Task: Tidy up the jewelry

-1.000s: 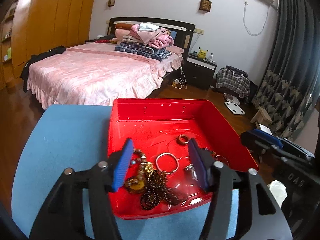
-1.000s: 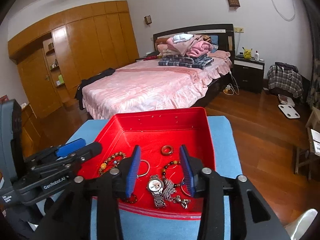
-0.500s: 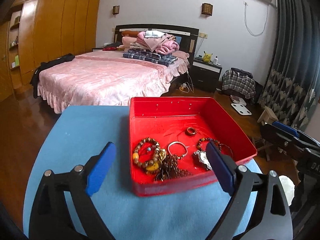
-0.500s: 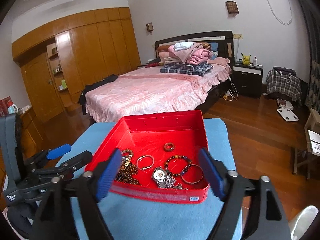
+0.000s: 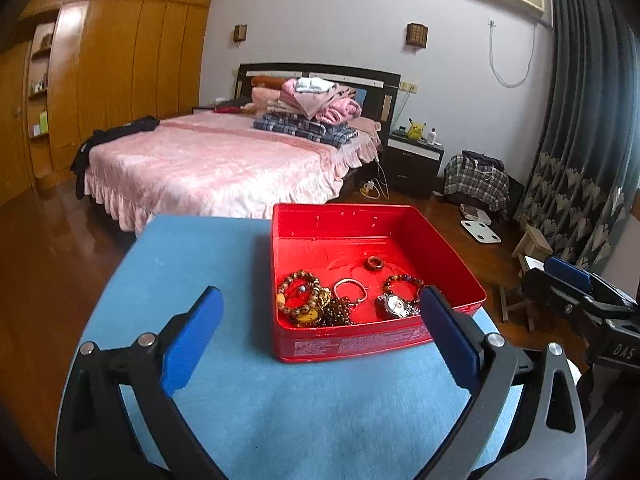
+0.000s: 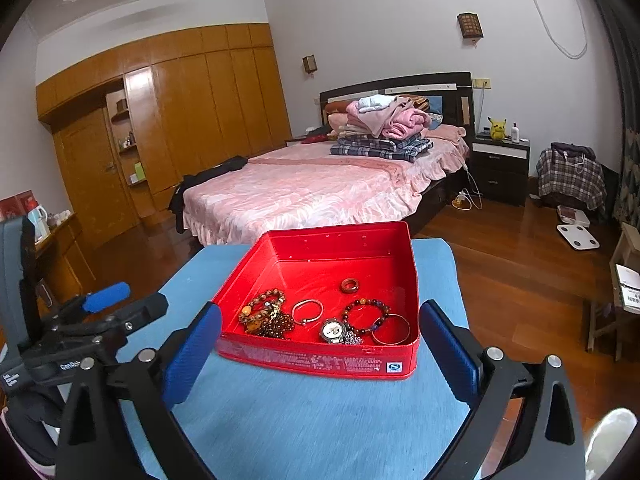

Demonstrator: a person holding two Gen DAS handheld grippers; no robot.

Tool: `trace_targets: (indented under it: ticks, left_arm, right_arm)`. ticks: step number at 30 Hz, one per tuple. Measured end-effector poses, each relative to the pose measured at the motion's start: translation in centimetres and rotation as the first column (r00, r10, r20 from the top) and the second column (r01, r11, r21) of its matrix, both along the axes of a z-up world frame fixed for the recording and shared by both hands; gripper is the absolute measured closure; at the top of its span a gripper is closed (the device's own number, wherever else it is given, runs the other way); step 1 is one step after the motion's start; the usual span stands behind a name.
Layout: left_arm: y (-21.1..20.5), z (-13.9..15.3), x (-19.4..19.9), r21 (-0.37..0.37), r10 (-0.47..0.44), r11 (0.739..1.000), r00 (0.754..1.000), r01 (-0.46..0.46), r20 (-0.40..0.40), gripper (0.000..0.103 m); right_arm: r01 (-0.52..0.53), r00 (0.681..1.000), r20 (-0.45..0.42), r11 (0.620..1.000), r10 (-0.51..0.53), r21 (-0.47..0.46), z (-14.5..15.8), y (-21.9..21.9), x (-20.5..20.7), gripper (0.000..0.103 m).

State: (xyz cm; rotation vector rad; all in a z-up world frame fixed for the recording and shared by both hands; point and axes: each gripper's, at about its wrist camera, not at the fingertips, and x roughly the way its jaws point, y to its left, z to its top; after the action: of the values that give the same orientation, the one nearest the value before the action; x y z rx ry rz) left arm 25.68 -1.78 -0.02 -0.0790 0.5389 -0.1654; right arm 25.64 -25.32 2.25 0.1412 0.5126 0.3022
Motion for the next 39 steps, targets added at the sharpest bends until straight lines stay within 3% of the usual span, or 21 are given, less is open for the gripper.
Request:
trace_targets:
  ticks: [39]
  left_arm:
    - [-0.1, 2.2, -1.8, 0.028, 0.003, 1.0, 0.999, -0.005, 0.046, 0.007]
  right_arm:
    - [-0.003, 1.0, 0.017, 1.0, 0.003, -0.004, 1.2, -0.3, -2.1, 0.006]
